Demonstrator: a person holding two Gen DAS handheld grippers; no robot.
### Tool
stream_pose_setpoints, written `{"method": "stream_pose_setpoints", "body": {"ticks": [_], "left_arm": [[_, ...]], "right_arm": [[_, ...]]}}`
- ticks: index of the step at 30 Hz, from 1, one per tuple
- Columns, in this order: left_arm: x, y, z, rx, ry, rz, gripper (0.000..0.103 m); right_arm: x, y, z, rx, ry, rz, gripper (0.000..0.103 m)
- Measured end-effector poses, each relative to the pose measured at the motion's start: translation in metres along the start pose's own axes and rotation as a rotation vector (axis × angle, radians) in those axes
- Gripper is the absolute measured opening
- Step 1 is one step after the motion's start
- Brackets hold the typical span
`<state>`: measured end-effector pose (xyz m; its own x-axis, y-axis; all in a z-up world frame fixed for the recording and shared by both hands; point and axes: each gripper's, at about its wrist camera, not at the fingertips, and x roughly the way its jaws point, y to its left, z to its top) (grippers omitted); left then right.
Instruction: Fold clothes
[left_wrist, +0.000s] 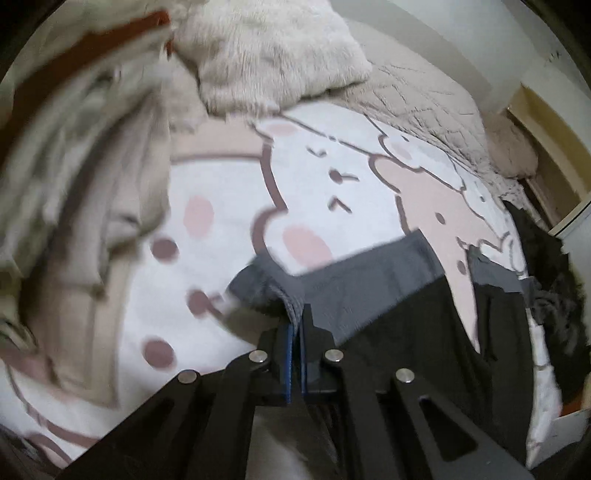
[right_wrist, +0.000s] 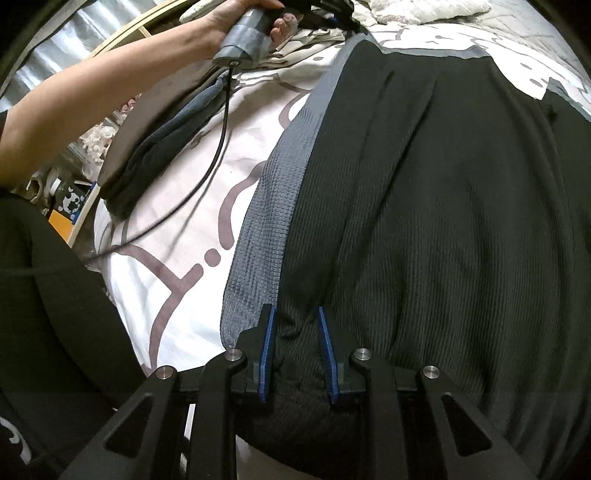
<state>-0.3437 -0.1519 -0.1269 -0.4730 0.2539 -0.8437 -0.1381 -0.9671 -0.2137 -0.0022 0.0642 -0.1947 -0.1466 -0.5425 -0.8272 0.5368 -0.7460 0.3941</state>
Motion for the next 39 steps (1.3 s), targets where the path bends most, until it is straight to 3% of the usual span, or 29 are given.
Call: {"method": "stream_pose_setpoints", "body": {"ticks": [5, 7, 11, 12, 13, 14, 16, 22, 27, 30, 34, 35, 36, 37, 38, 39], "left_arm": [[0.018, 0.018, 0.000, 0.010, 0.015, 0.132, 0.004], [0.022, 0.023, -0.003, 0.026, 0.016, 0.176, 0.009], [0.018, 0.021, -0.003, 0.080, -0.020, 0.251, 0.012], [0.014, 0.020, -0.001, 0.093, -0.047, 0.276, 0.015], [0.008, 0.021, 0.002, 0.086, -0.068, 0.279, 0.029], [0.002, 0.023, 0.005, 0.075, -0.089, 0.276, 0.052], [-0.011, 0.030, 0.010, 0.038, -0.131, 0.259, 0.066], [-0.030, 0.029, -0.001, -0.007, -0.117, 0.182, 0.066], [-0.035, -0.015, -0.037, 0.147, -0.037, 0.154, 0.066], [-0.050, -0.053, -0.064, 0.229, -0.014, 0.091, 0.066], [-0.073, -0.105, -0.098, 0.285, 0.005, -0.037, 0.066], [-0.079, -0.122, -0.109, 0.313, 0.016, -0.068, 0.066], [-0.081, -0.137, -0.121, 0.342, 0.029, -0.089, 0.066], [-0.084, -0.152, -0.132, 0.370, 0.042, -0.107, 0.066], [-0.084, -0.166, -0.146, 0.404, 0.062, -0.122, 0.066], [-0.084, -0.179, -0.160, 0.440, 0.084, -0.137, 0.066]], "right_arm": [[0.001, 0.003, -0.002, -0.018, -0.006, -0.018, 0.023], [0.000, 0.002, -0.003, -0.021, -0.010, -0.022, 0.023], [0.001, 0.002, -0.003, -0.021, -0.014, -0.025, 0.023], [0.001, 0.003, -0.003, -0.025, -0.014, -0.028, 0.023], [0.001, 0.003, -0.003, -0.028, -0.014, -0.031, 0.023], [0.002, 0.003, -0.003, -0.028, -0.013, -0.032, 0.023], [0.002, 0.001, -0.003, -0.013, -0.014, -0.028, 0.023], [0.002, -0.003, -0.004, 0.024, -0.010, -0.019, 0.024], [-0.008, 0.008, -0.002, -0.016, -0.016, -0.058, 0.024], [-0.044, 0.002, 0.006, 0.040, -0.081, 0.034, 0.024], [-0.111, -0.028, 0.019, 0.096, -0.176, 0.034, 0.024], [-0.126, -0.043, 0.019, 0.121, -0.186, 0.005, 0.036], [-0.142, -0.058, 0.020, 0.147, -0.196, -0.025, 0.070], [-0.158, -0.073, 0.020, 0.172, -0.206, -0.055, 0.088], [-0.171, -0.088, 0.019, 0.188, -0.227, -0.105, 0.095], [-0.182, -0.101, 0.017, 0.192, -0.233, -0.152, 0.095]]}}
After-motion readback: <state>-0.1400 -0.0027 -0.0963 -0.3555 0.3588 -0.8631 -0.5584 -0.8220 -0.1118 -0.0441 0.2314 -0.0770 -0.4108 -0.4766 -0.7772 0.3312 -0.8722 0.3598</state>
